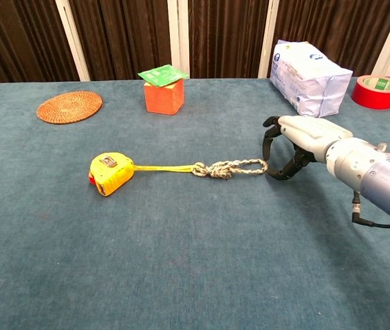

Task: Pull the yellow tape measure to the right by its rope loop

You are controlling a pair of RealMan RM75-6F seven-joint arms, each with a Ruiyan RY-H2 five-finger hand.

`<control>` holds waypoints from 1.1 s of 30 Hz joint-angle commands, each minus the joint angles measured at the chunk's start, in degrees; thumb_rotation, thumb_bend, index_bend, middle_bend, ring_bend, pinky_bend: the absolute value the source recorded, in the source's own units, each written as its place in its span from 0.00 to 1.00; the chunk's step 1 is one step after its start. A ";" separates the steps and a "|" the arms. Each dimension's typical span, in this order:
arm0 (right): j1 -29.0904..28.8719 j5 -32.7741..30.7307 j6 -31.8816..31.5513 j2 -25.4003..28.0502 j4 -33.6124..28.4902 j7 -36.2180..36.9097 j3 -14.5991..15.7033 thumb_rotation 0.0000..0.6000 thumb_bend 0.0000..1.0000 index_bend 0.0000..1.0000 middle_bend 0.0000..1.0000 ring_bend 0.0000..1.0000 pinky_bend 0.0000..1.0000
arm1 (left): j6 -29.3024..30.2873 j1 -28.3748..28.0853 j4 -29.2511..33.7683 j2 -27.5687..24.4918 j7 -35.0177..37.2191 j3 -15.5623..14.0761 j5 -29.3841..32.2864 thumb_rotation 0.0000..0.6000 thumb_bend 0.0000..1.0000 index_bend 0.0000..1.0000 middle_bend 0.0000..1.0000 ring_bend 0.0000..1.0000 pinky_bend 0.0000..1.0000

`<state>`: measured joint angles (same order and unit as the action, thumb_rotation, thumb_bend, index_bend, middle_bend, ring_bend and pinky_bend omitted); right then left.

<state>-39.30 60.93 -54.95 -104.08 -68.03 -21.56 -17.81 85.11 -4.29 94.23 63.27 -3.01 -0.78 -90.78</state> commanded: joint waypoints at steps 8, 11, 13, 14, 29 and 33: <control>-0.63 -0.32 -0.09 -0.41 0.78 0.82 0.11 1.00 0.39 0.51 0.12 0.00 0.00 | -0.51 -0.22 0.12 0.03 0.17 0.00 0.32 1.00 0.00 0.00 0.00 0.00 0.00; -0.66 -0.66 0.04 -0.44 0.88 0.58 0.41 1.00 0.39 0.51 0.12 0.00 0.00 | -0.61 -0.26 0.16 0.00 0.30 0.01 0.43 1.00 0.00 0.00 0.00 0.00 0.00; -0.59 -1.02 0.11 -0.54 0.93 0.50 0.61 1.00 0.39 0.51 0.12 0.00 0.00 | -0.66 -0.27 0.19 -0.03 0.42 0.01 0.52 1.00 0.00 0.00 0.00 0.00 0.00; -0.56 -1.18 0.16 -0.61 0.96 0.45 0.73 1.00 0.39 0.51 0.12 0.00 0.00 | -0.68 -0.28 0.20 -0.04 0.45 0.01 0.54 1.00 0.00 0.00 0.00 0.00 0.00; -0.91 -0.97 -1.18 -1.96 1.12 1.07 1.16 1.00 0.39 0.51 0.12 0.00 0.00 | -0.64 -0.25 0.28 -0.10 0.65 0.04 0.83 1.00 0.00 0.00 0.00 0.00 0.00; -0.98 -0.26 -1.88 -1.95 0.70 1.57 1.14 1.00 0.39 0.51 0.12 0.00 0.00 | -0.68 -0.24 0.29 -0.12 0.67 0.02 0.91 1.00 0.00 0.00 0.00 0.00 0.00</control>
<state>-40.26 60.59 -56.74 -106.05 -67.26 -20.04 -16.67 84.44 -4.53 94.52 63.15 -2.34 -0.76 -89.86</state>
